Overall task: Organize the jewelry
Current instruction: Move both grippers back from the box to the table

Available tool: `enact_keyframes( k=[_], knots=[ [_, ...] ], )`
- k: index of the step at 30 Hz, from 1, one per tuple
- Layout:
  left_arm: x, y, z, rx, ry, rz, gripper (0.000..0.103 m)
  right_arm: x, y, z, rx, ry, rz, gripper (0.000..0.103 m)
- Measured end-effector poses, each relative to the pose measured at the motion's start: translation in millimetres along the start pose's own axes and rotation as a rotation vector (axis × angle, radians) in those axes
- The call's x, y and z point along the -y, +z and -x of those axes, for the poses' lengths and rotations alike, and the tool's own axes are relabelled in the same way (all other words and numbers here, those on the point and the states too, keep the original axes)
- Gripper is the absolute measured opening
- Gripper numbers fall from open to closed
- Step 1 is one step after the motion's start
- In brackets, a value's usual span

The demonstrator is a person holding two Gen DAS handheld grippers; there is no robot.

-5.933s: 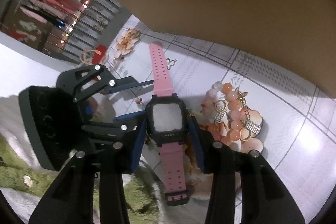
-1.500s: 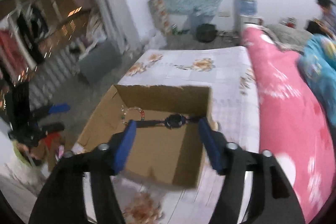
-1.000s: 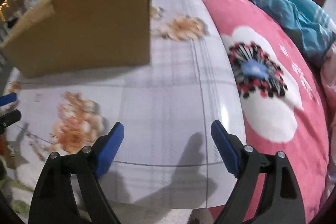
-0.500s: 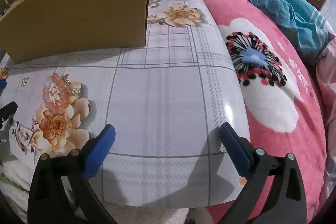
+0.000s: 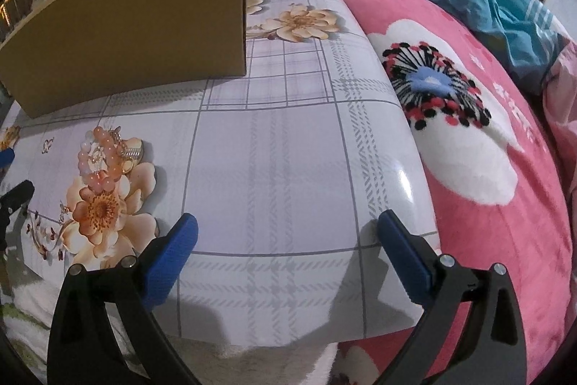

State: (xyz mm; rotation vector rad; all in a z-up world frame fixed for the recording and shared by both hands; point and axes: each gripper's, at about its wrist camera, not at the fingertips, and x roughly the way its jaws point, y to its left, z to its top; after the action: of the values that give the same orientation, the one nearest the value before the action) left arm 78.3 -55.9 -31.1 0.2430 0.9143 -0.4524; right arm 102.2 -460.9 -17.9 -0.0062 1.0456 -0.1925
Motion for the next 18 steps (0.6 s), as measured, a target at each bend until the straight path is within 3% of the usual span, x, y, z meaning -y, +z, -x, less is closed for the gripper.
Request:
enact_keyframes(
  k=[12,18],
  knots=[
    [-1,1,1,0.007,-0.008,-0.008,0.096,1,-2,4,0.038,0.013,-0.002,0.097],
    [-2,1,2,0.006,0.003,-0.003,0.096,-10,-6,30,0.140,0.150,0.005,0.085]
  ],
)
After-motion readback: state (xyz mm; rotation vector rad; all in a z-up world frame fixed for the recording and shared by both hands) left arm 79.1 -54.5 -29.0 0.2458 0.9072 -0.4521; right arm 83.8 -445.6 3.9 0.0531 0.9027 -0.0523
